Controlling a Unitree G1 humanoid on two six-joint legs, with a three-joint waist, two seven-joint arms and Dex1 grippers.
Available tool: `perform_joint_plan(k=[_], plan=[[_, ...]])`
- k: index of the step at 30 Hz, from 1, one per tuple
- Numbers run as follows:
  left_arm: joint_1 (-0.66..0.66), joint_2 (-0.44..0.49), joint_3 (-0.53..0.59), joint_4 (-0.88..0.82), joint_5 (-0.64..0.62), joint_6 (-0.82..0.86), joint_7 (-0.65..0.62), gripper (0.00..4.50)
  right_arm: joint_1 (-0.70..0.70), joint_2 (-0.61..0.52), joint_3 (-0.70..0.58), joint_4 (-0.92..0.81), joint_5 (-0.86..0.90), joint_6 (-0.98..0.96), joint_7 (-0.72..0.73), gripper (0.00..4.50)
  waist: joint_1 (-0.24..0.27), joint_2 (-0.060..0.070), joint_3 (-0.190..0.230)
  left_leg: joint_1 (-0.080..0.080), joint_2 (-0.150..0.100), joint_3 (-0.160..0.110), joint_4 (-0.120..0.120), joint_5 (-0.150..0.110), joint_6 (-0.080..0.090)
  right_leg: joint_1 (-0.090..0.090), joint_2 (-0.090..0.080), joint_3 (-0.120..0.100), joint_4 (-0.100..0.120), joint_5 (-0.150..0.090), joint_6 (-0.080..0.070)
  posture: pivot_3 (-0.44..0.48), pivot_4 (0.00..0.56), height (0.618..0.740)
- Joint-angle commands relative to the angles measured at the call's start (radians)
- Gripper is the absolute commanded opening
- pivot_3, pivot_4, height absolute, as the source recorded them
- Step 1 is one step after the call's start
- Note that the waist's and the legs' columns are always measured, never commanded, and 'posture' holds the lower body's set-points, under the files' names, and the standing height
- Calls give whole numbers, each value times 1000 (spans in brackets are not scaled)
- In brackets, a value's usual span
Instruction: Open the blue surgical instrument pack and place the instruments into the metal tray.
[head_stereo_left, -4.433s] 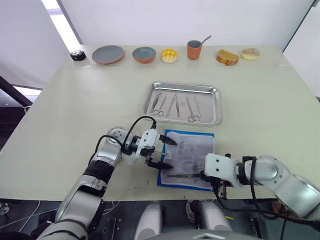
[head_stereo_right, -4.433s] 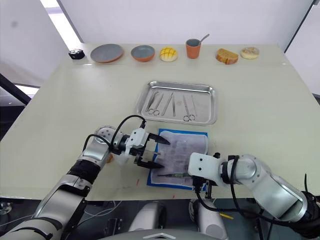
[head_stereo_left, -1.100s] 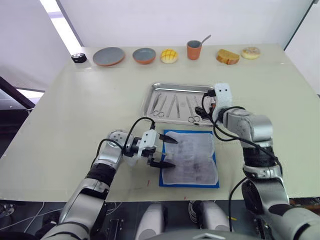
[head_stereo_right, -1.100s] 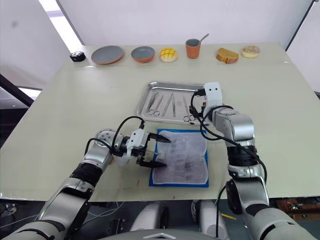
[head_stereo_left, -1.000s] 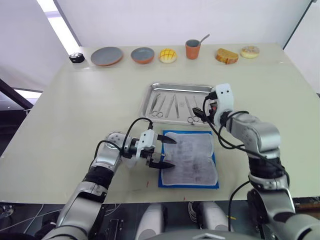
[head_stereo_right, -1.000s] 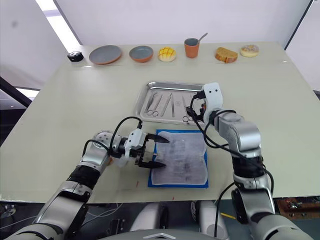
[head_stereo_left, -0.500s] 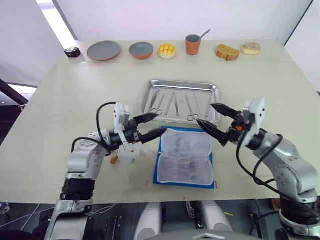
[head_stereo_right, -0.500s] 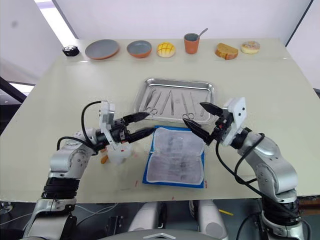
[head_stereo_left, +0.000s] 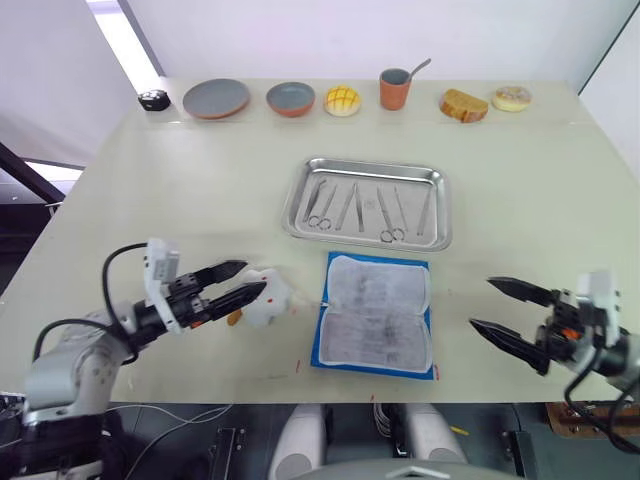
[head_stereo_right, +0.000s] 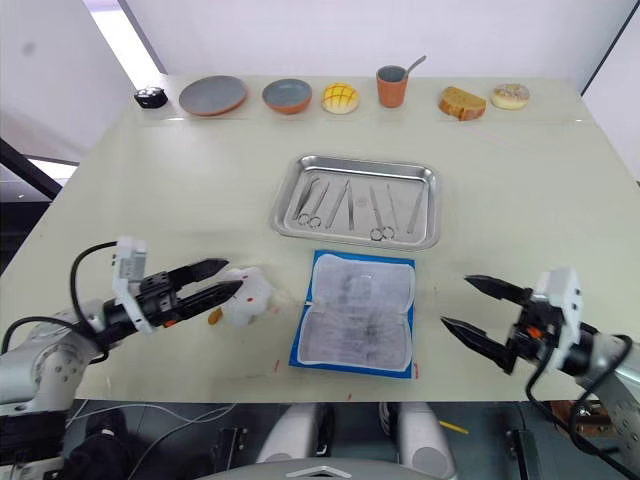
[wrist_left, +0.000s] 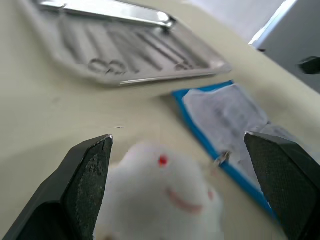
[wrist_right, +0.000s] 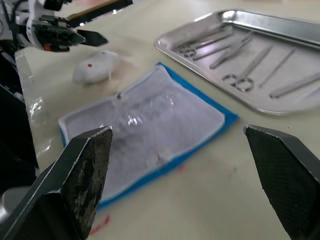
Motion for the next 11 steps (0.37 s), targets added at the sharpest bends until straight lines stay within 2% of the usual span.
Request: perform_joint_plan(k=[1,6,11], plan=[[85,42,100,4,22,-43,-15,4500,97,-12,-139,46,27,-71,73,4401,0,0,0,2,0,0,0,0,0,2,0,0,0,0,0,0,150,740],[182,58,147,53,93,-124,-5,4500,161,-25,-199,106,31,-119,127,4401,-1,-1,2,5,0,2,0,0,0,5,-1,1,-2,0,0,0,150,740],[205,56,146,81,115,-150,-10,4500,169,-39,-192,169,5,-156,156,4401,2,-2,2,4,0,2,0,0,0,5,-2,1,-2,0,0,0,150,740]])
